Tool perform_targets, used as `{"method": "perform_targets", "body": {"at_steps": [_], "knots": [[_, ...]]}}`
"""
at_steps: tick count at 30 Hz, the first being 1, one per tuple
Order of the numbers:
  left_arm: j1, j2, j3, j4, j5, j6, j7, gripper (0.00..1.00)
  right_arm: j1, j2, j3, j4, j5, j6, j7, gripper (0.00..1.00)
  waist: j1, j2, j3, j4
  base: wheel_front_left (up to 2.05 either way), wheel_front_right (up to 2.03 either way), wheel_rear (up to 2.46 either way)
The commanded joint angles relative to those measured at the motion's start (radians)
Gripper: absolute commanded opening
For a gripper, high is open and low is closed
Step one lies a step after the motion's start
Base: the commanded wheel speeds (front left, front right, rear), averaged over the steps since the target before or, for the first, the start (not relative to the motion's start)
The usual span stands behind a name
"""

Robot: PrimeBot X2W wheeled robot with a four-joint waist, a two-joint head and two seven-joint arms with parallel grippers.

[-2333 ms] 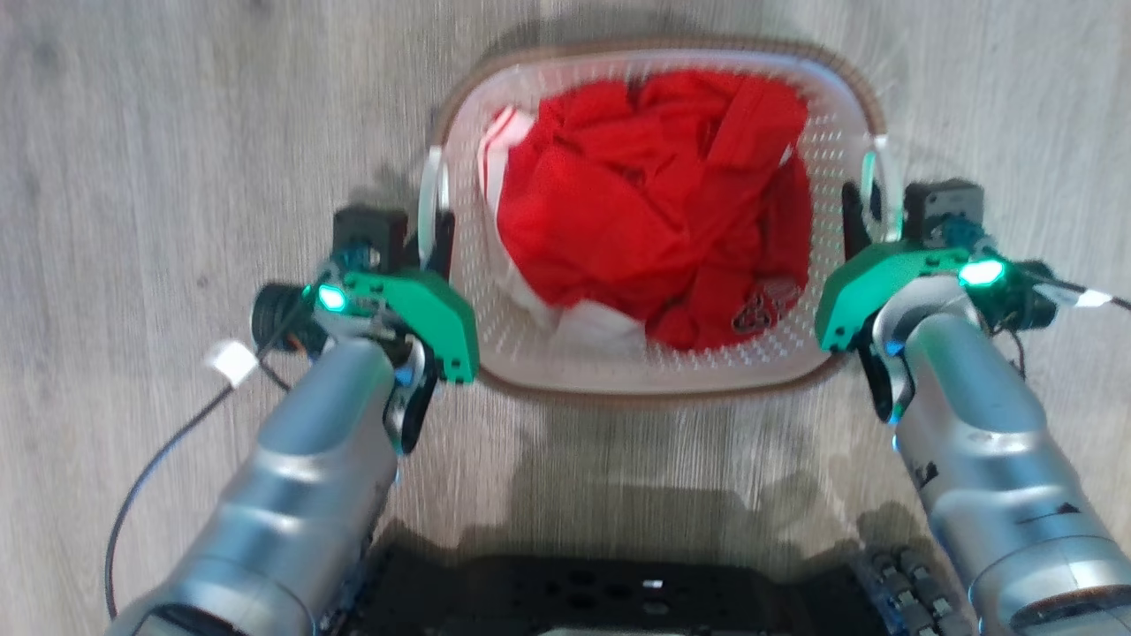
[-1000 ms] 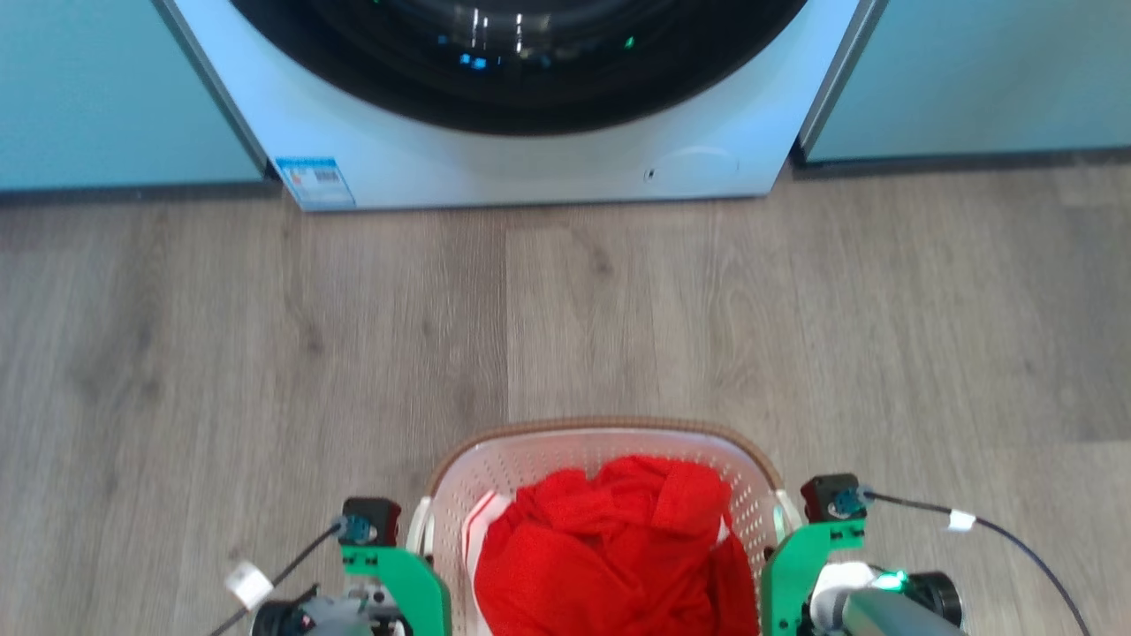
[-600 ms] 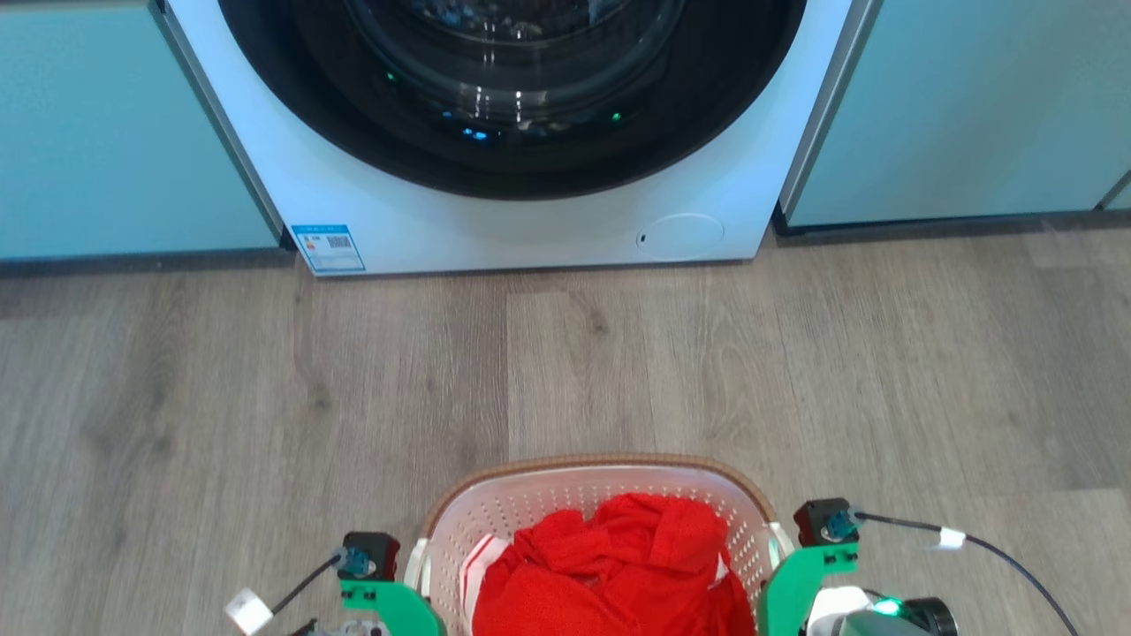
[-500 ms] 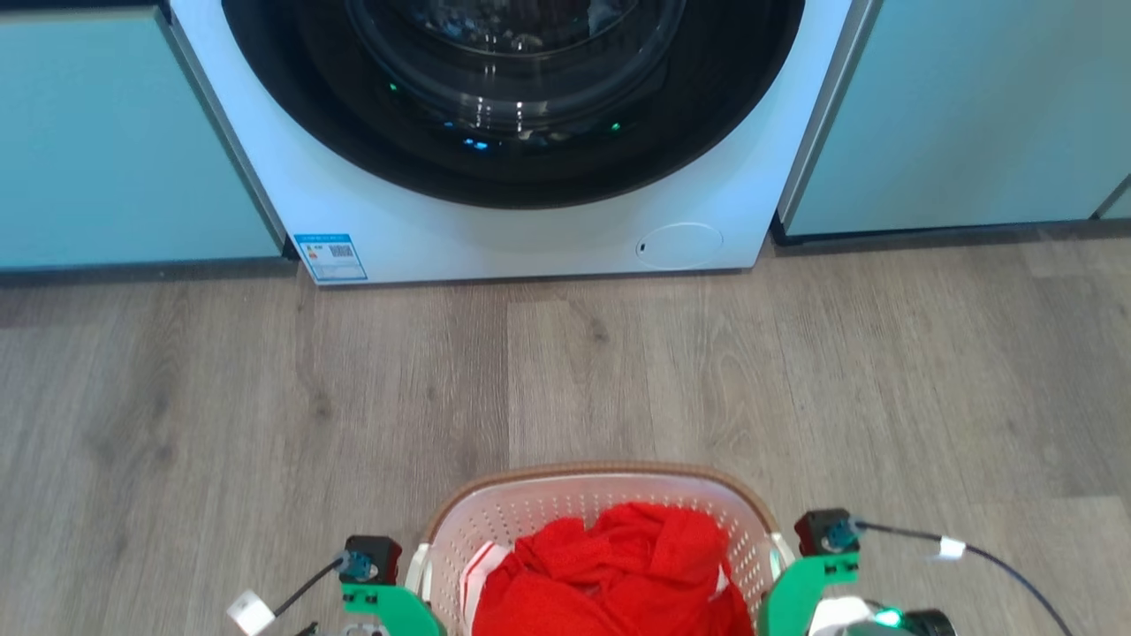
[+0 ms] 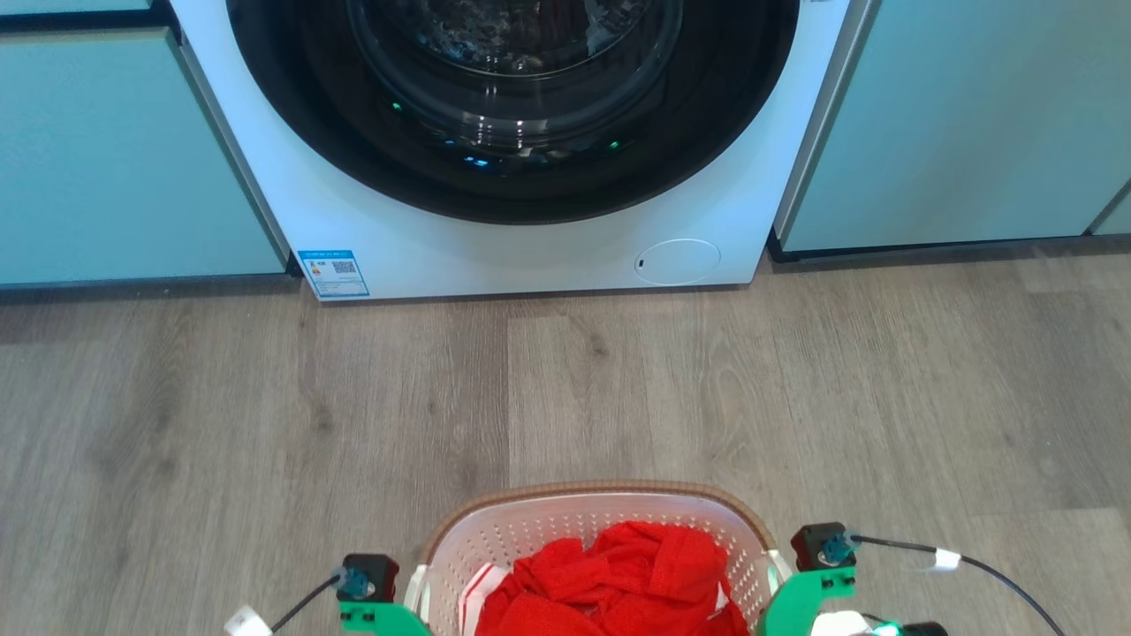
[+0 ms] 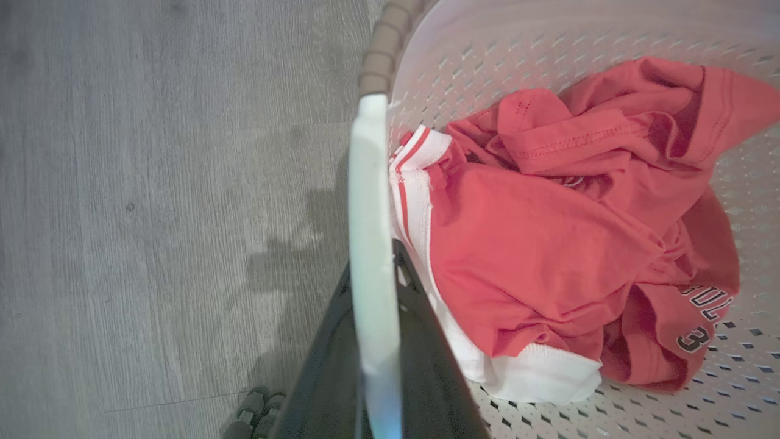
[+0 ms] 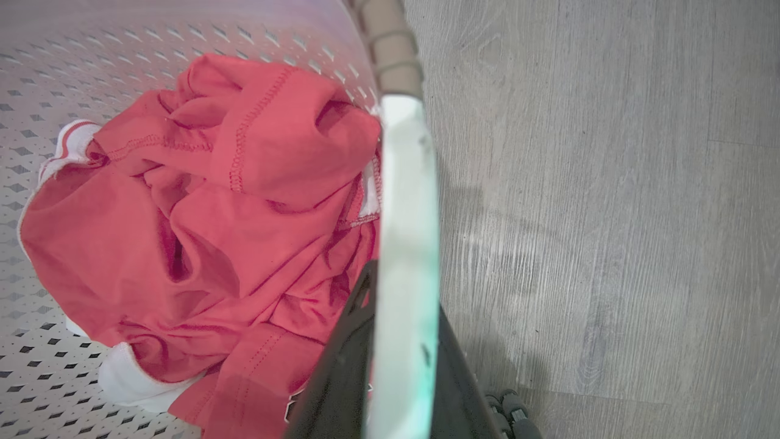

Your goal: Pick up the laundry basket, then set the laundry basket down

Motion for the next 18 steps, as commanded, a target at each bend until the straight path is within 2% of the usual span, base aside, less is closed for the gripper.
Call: {"method": "perform_targets", "body": {"at_steps": [1,18], "knots": [[-0.022,0.024,0.013,-0.002,-0.01,0.003,-0.006,0.0,-0.009,0.0,0.019,-0.01,0.004,0.0,-0.021,0.0,0.0001,0.0,-0.002,-0.002,0.0,0.0,0.0],[-0.014,0.024,-0.014,0.006,-0.036,0.002,-0.015,0.0,-0.02,0.0,0.076,0.0,0.056,0.0,-0.038,0.0,0.0001,0.0,-0.009,-0.005,0.0,0.0,0.0]]}}
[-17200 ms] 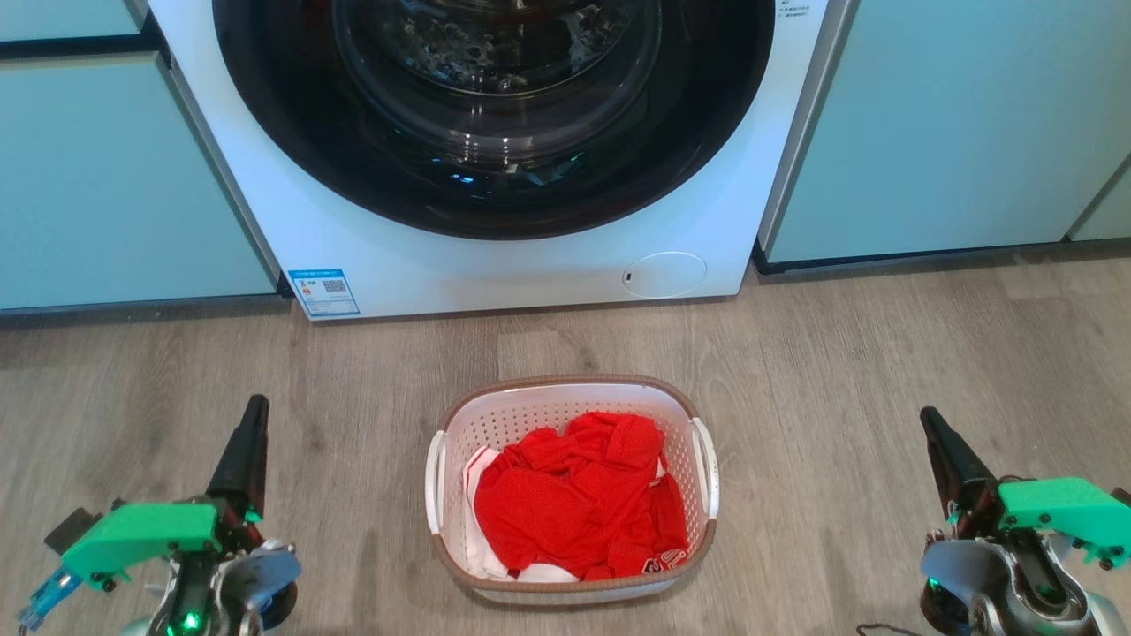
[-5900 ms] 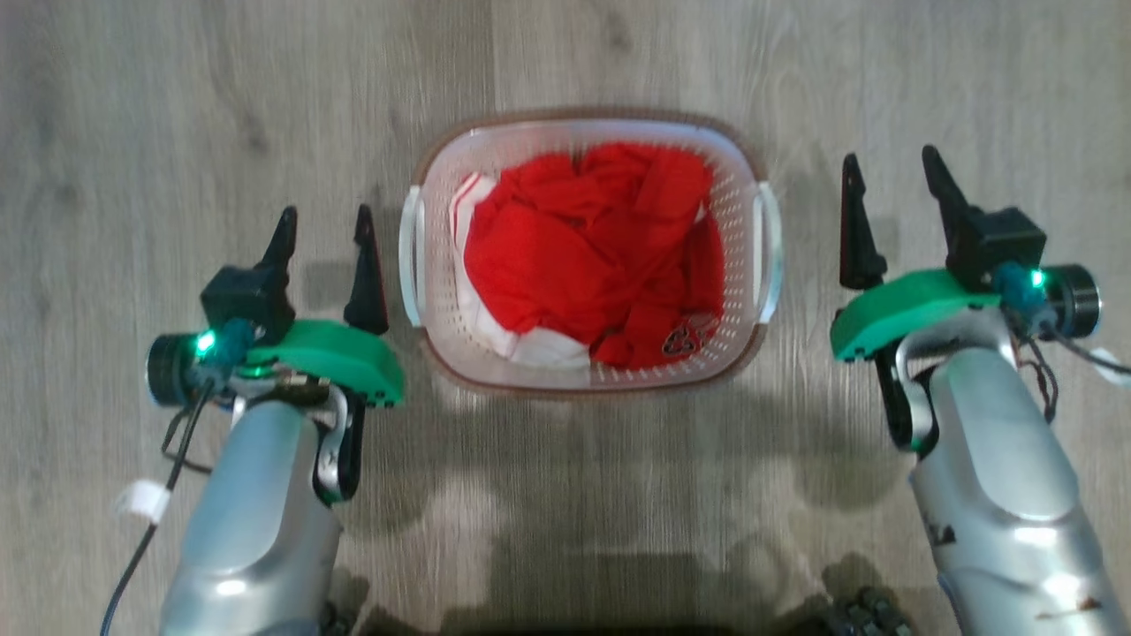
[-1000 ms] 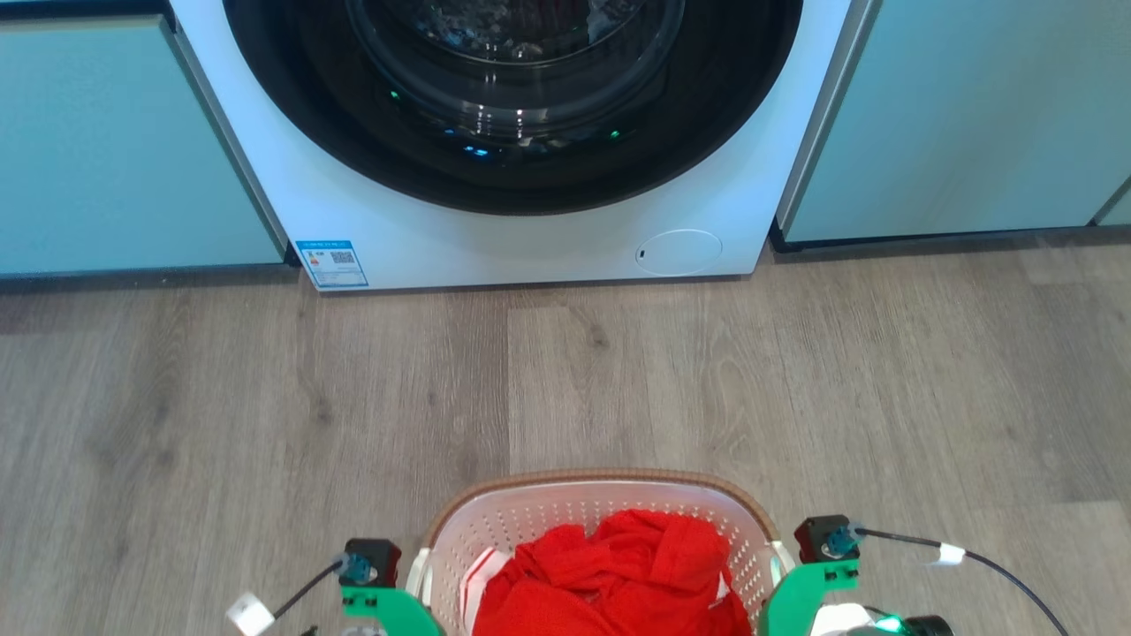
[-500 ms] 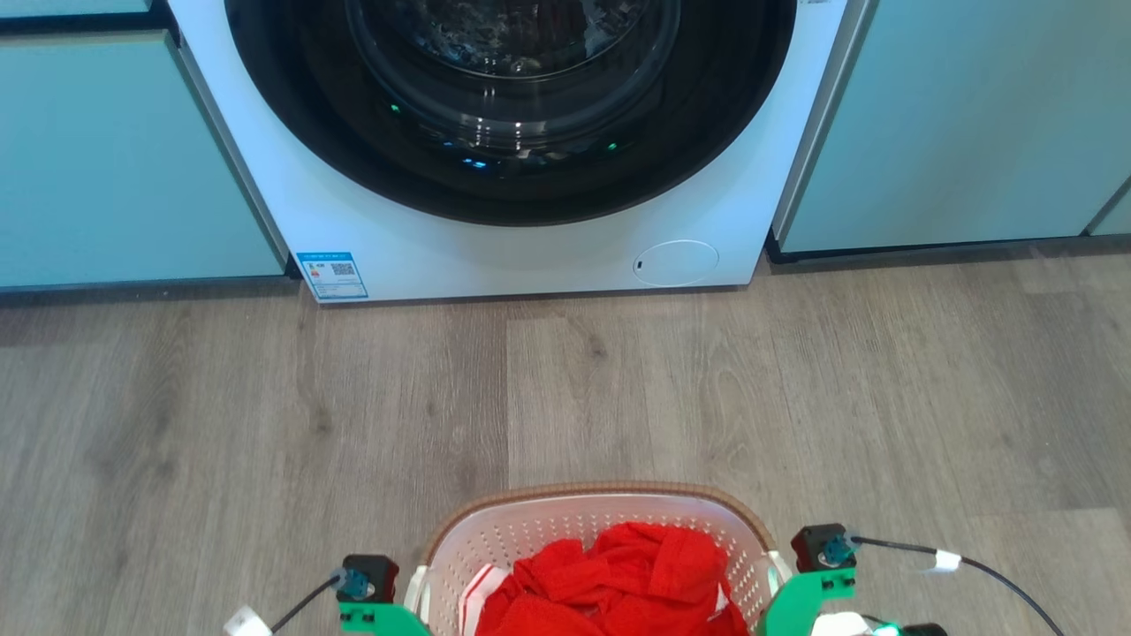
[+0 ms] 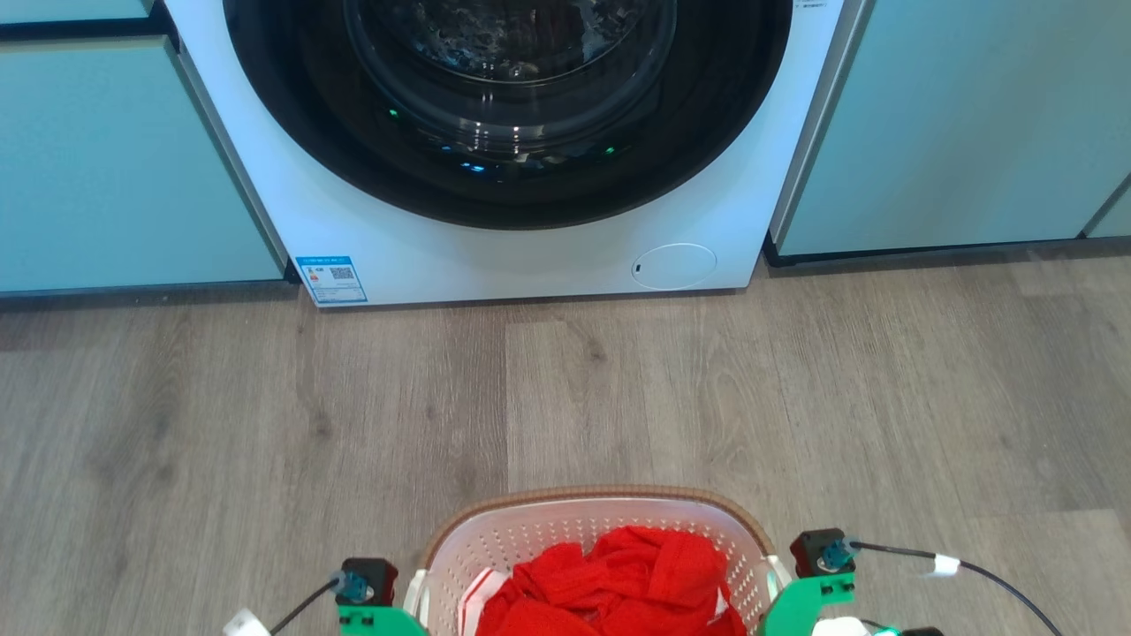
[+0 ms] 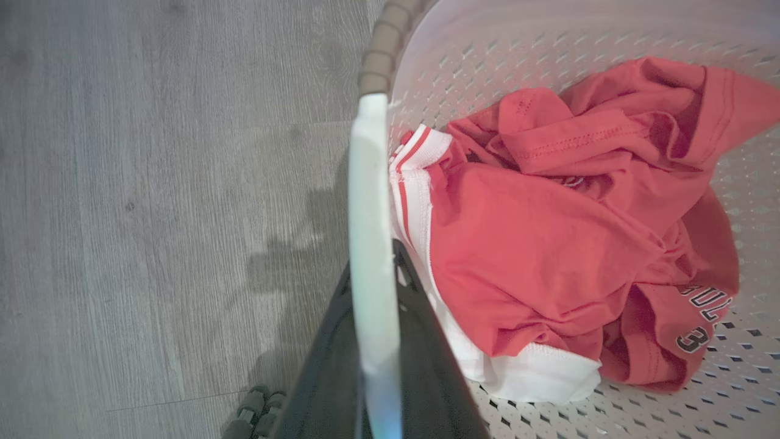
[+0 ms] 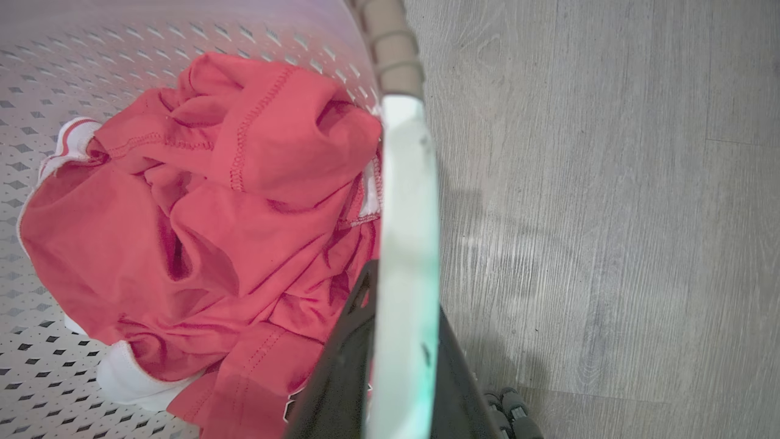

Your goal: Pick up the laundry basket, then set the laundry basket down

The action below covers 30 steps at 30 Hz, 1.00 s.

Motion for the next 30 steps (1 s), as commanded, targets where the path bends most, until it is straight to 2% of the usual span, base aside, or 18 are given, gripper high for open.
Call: {"method": "perform_targets", "body": {"at_steps": [1,18,30], "knots": [[-0.016,0.024,0.011,-0.002,-0.008,0.002,-0.014,0.0,-0.02,0.0,0.014,-0.011,0.003,0.0,-0.018,0.0,0.0001,0.0,0.0,0.0,0.0,0.0,0.0],[-0.047,0.024,-0.014,-0.015,-0.036,0.016,-0.022,0.0,-0.064,0.0,0.054,-0.004,0.044,0.0,-0.039,0.0,0.0001,0.0,0.043,-0.007,0.0,0.0,0.0],[-0.148,0.024,-0.02,-0.021,-0.05,0.028,-0.041,0.0,-0.166,0.0,0.067,0.019,0.056,0.0,-0.069,0.0,0.0001,0.0,0.162,-0.005,0.0,0.0,0.0]]}}
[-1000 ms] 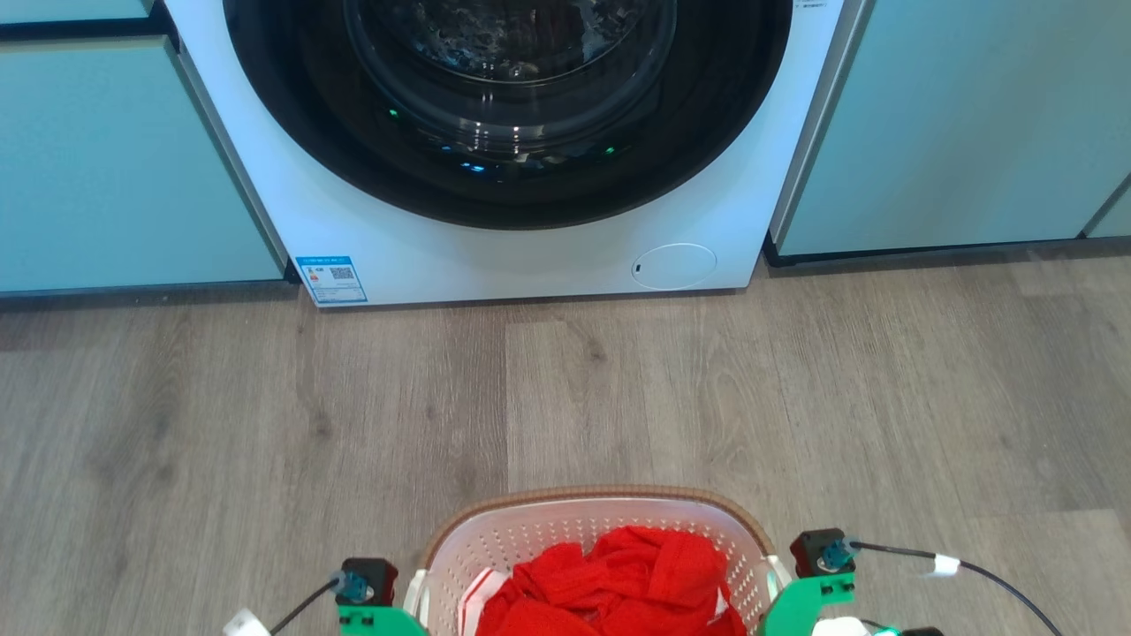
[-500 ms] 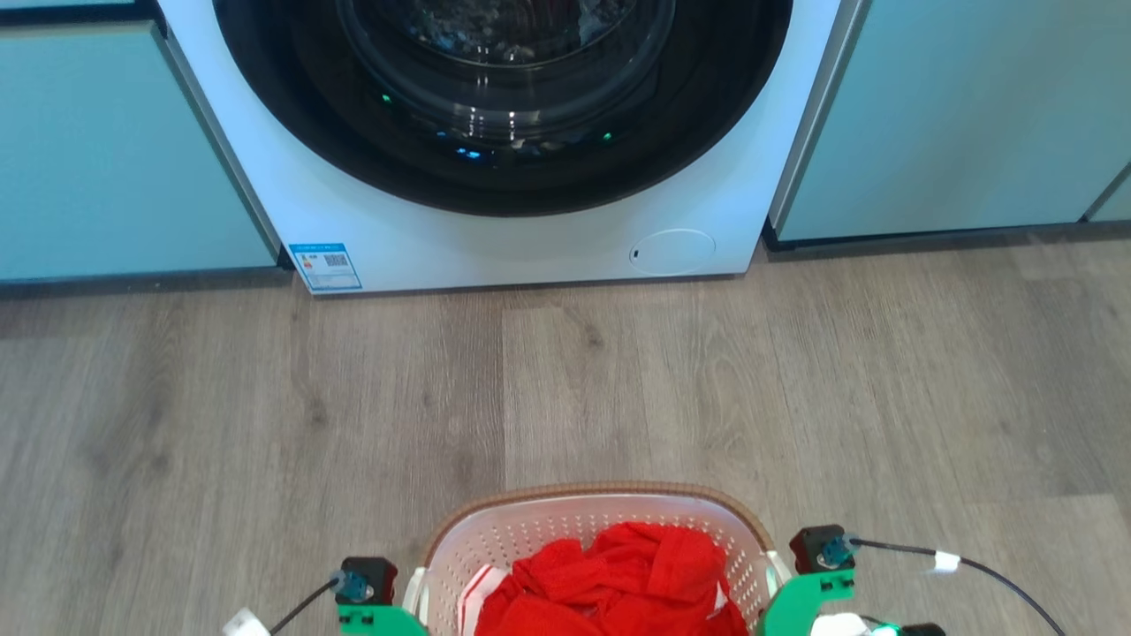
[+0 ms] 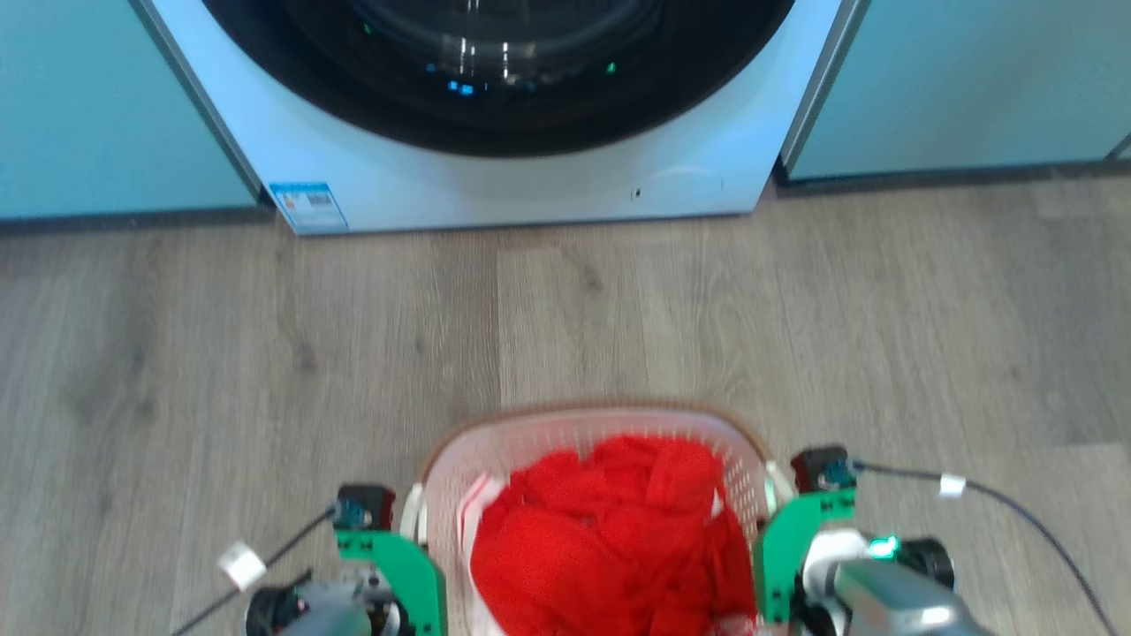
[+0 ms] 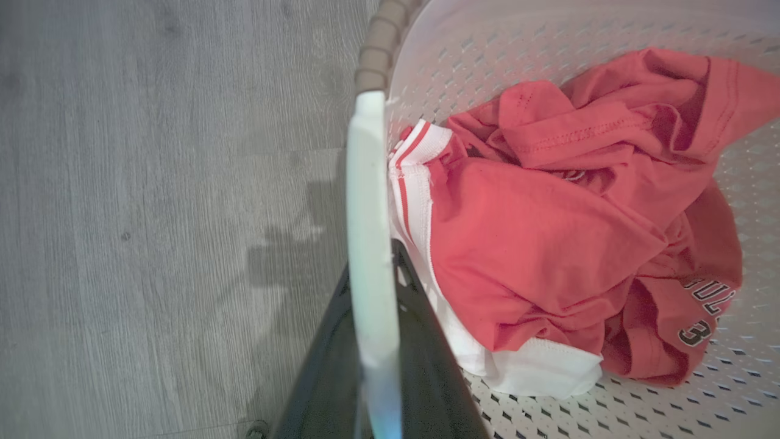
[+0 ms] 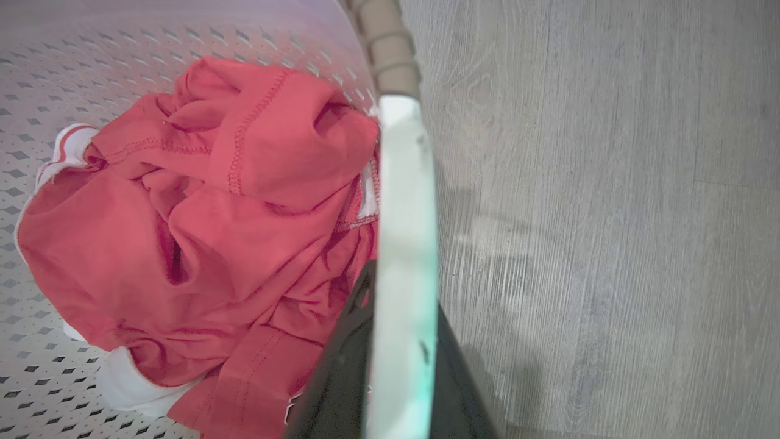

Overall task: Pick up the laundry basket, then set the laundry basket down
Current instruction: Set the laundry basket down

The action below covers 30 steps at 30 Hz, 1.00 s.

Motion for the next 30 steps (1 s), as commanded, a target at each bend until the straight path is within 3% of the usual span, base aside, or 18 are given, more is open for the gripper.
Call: {"method": "perform_targets", "body": {"at_steps": [1,18,30], "knots": [[-0.063,0.022,0.009,-0.01,-0.008,0.009,-0.018,0.0,-0.049,0.001,0.01,-0.007,0.005,0.0,-0.027,0.0,0.0,0.0,0.047,0.002,0.0,0.0,0.0],[-0.326,0.022,0.005,-0.041,0.004,0.03,-0.08,0.0,-0.326,0.001,-0.021,0.042,-0.027,0.0,-0.103,0.0,0.0,0.0,0.394,0.034,0.0,0.0,0.0],[-0.516,0.022,0.016,-0.052,0.01,0.043,-0.098,0.0,-0.473,-0.028,-0.11,0.047,-0.11,0.0,-0.123,0.0,0.0,0.0,0.636,0.058,0.0,0.0,0.0]]}}
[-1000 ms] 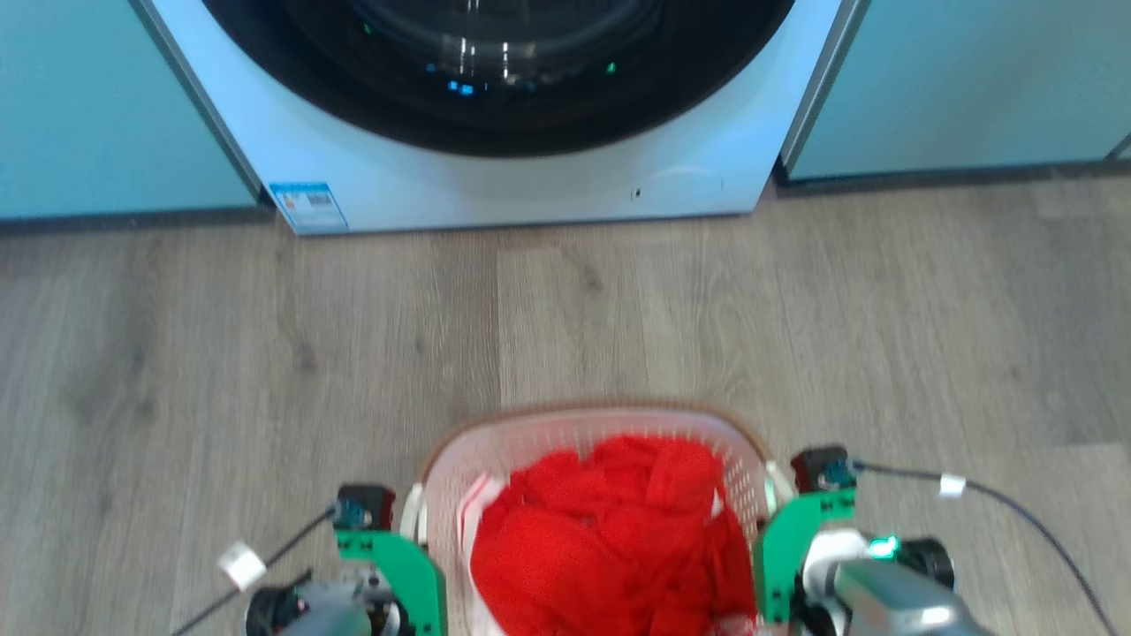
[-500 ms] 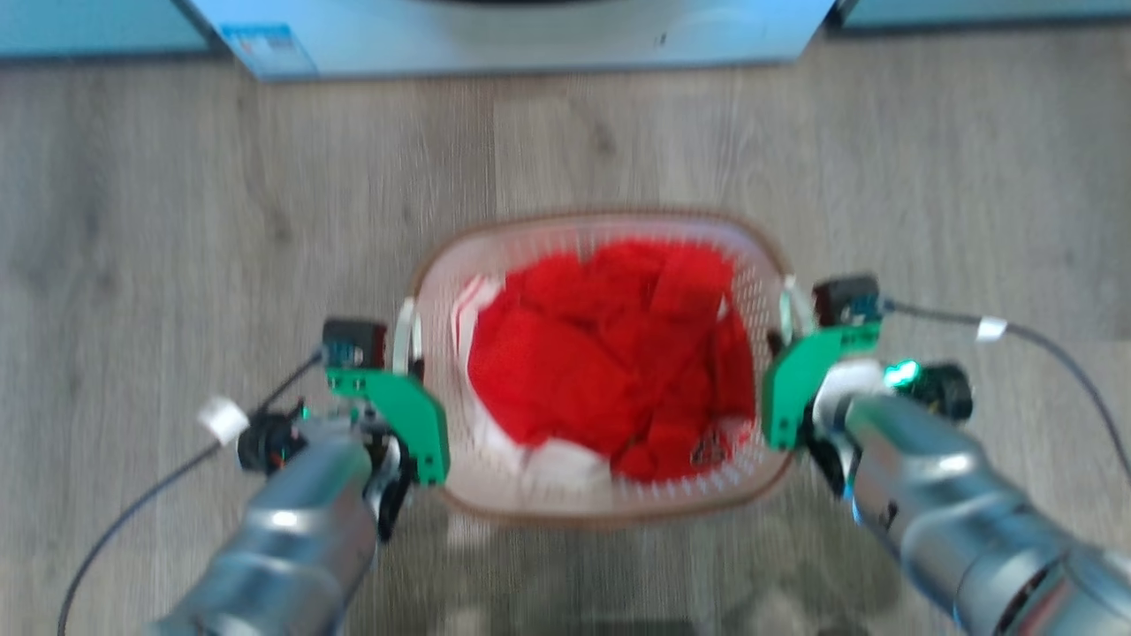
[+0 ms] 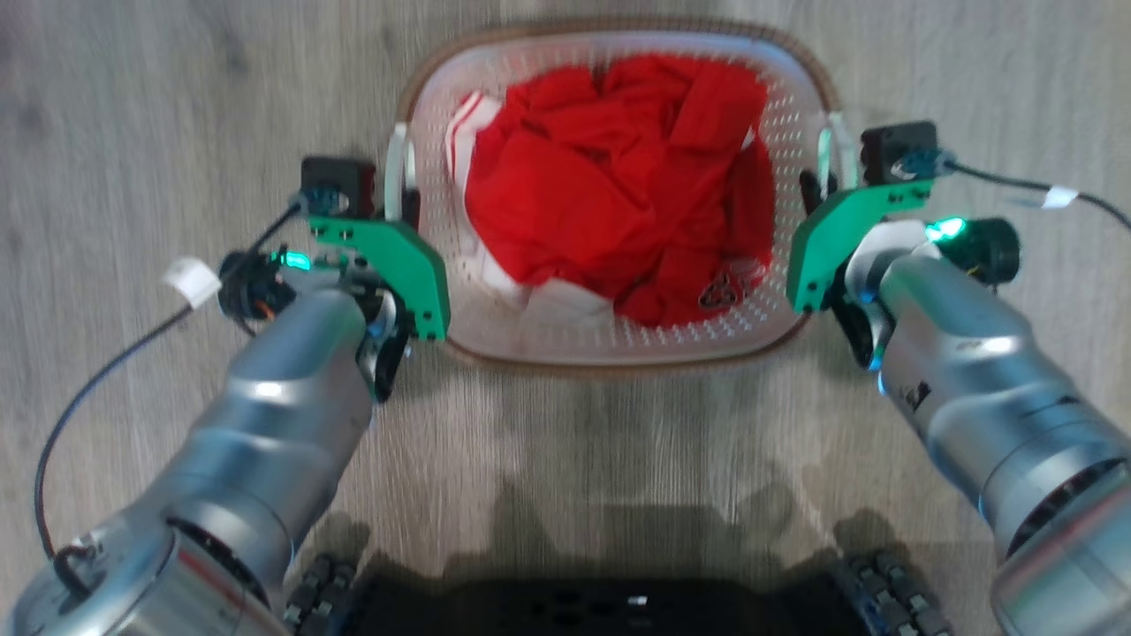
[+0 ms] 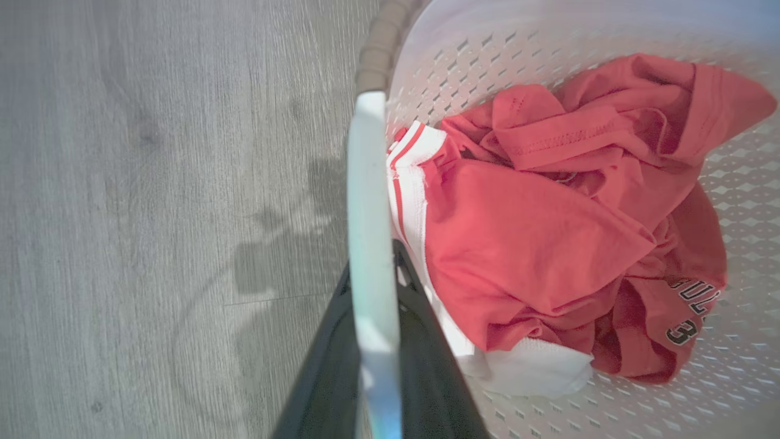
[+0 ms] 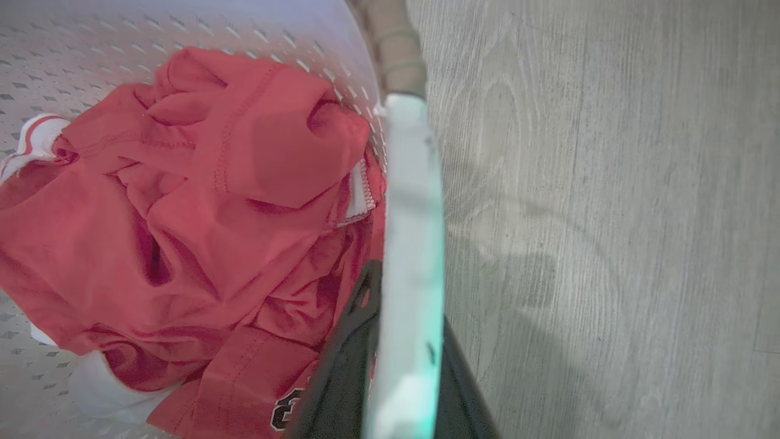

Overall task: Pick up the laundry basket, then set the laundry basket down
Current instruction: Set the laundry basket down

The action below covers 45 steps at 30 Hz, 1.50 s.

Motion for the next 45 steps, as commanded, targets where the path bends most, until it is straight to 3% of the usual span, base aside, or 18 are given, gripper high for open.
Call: {"method": "perform_targets", "body": {"at_steps": [1,12,39,40,43,45], "knots": [[-0.021,0.021,0.011,-0.011,0.014,0.001,-0.012,0.0,0.02,0.003,0.001,-0.013,-0.02,0.0,-0.016,0.0,-0.0003,0.0001,0.065,0.014,0.0,0.0,0.0],[-0.084,0.021,0.035,-0.023,0.054,0.011,-0.014,0.0,-0.015,0.0,-0.115,-0.013,-0.141,0.0,-0.023,0.0,-0.0003,0.0001,0.155,0.022,0.0,0.0,0.0],[-0.075,0.021,0.075,-0.029,0.1,0.013,-0.014,0.0,0.009,0.029,-0.335,-0.012,-0.379,0.0,-0.009,0.0,-0.0003,0.0001,0.169,0.024,0.0,0.0,0.0],[-0.074,0.021,0.075,-0.028,0.1,0.013,-0.014,0.0,0.009,0.03,-0.342,-0.012,-0.386,0.0,-0.008,0.01,-0.0003,0.0001,0.169,0.024,0.0,0.0,0.0],[-0.076,0.021,0.077,-0.028,0.1,0.016,-0.014,0.01,0.011,0.031,-0.362,-0.012,-0.407,0.0,-0.007,0.22,-0.0003,0.0001,0.17,0.025,0.0,0.0,0.0],[-0.075,0.021,0.078,-0.028,0.1,0.016,-0.014,0.1,0.011,0.032,-0.375,-0.012,-0.421,0.0,-0.007,0.29,-0.0003,0.0001,0.171,0.025,0.0,0.0,0.0]]}}
